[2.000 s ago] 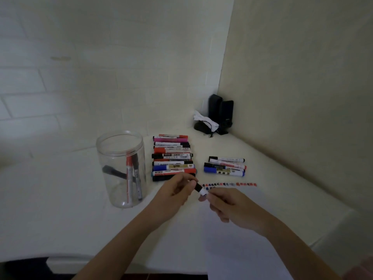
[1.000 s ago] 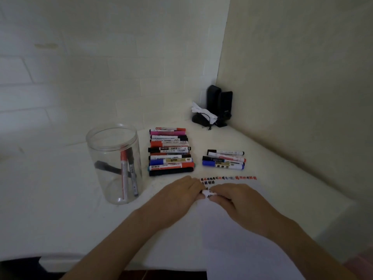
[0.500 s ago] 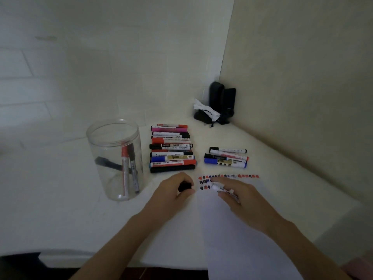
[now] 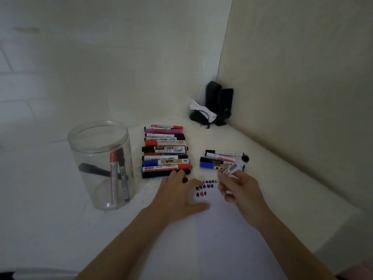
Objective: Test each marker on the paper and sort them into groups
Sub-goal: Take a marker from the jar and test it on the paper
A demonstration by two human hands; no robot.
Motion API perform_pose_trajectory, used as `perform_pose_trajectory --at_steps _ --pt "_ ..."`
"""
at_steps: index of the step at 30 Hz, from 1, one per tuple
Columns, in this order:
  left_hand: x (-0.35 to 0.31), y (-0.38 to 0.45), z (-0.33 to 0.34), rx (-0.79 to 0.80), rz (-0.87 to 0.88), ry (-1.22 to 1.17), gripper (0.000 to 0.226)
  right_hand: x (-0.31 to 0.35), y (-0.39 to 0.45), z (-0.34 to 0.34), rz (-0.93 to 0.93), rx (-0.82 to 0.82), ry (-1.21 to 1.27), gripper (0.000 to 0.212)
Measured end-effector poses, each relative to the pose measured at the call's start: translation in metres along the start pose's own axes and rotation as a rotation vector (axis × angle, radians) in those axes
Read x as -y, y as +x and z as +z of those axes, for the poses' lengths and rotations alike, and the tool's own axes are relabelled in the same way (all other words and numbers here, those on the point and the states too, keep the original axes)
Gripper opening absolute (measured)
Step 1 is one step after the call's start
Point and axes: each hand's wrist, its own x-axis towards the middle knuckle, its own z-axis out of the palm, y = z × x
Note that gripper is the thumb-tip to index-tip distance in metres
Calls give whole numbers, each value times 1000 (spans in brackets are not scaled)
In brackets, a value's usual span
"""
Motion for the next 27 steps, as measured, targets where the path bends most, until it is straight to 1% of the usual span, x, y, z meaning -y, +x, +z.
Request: perform_pose_trajectory --at_steps 3,5,9,13,16,19,23,27 --pt "1 0 8 -38 -35 41 84 -8 9 1 -57 -51 -149 21" --pt "2 0 12 -75 -34 21 83 -15 13 4 -71 -80 -197 24" --pt "5 0 15 -120 -27 1 79 -34 15 2 -124 -173 -302 16" --pt "6 -1 16 -118 -27 -7 78 -38 18 1 -169 -190 -459 7" --pt "7 0 17 -143 -25 -21 77 -39 16 2 -209 -166 -478 14" --pt "7 1 16 -132 -38 -26 79 -37 14 1 -236 -154 -510 17" --pt "7 1 15 -96 -67 -18 82 -37 12 2 -224 -152 -538 12" --pt "6 1 15 -97 -76 -19 83 -37 12 1 -233 -150 -545 13"
